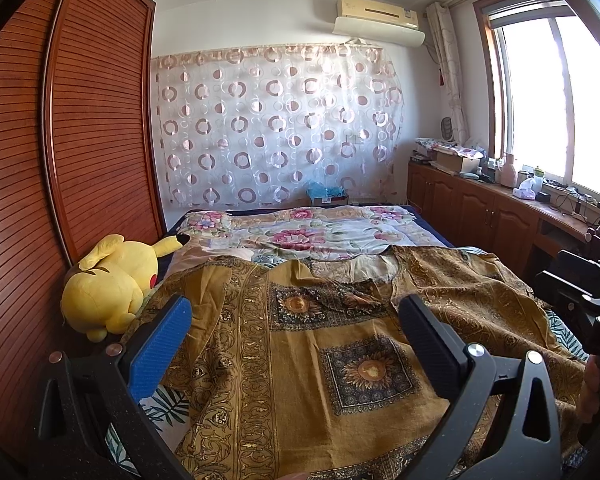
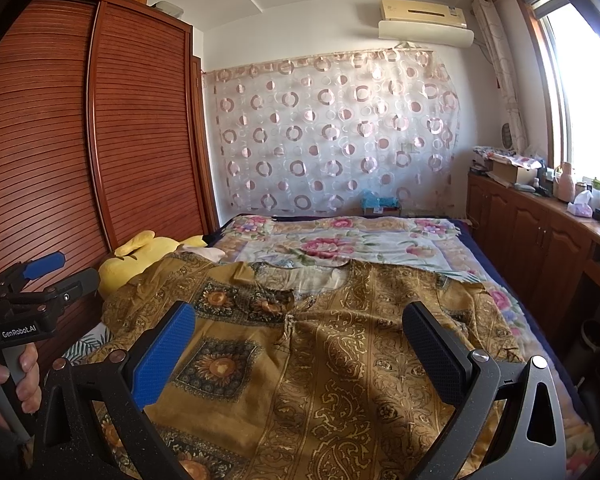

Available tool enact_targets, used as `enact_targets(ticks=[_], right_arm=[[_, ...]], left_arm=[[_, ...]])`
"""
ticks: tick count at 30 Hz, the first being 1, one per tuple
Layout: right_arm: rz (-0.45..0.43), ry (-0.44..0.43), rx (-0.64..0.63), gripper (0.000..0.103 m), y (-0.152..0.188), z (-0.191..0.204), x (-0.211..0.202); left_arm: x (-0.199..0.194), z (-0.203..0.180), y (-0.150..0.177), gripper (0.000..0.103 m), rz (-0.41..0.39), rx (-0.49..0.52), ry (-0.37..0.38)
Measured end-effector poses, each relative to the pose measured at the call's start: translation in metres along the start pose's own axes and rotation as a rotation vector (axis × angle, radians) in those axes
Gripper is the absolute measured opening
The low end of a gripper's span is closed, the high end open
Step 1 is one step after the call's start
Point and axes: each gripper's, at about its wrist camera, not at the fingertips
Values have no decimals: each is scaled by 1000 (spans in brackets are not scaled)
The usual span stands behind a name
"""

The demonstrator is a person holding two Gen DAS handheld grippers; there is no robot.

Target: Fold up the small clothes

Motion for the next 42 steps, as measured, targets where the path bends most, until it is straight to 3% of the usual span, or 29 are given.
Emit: enact_targets(ticks=[10,28,36,42], right_arm=[[42,-54,-35,103,5,6,21],[132,-159,-128,103,2,26,60],[188,-208,-142,103,1,30,73],[217,-236,-173,103,3,31,69]], left_arm=[[4,47,7,103,53,-12,-37],[36,129,50,103,197,-75,-138],[48,172,63,103,245,-122,-116],[67,206,76,89,337,-147,-90]])
Point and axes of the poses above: each gripper's, at about its wrist camera, not at the fingertips, and x roughly the way its jaws point, z to its left, y to its underside, and after that the axes turned 6 degrees about y, right-handed
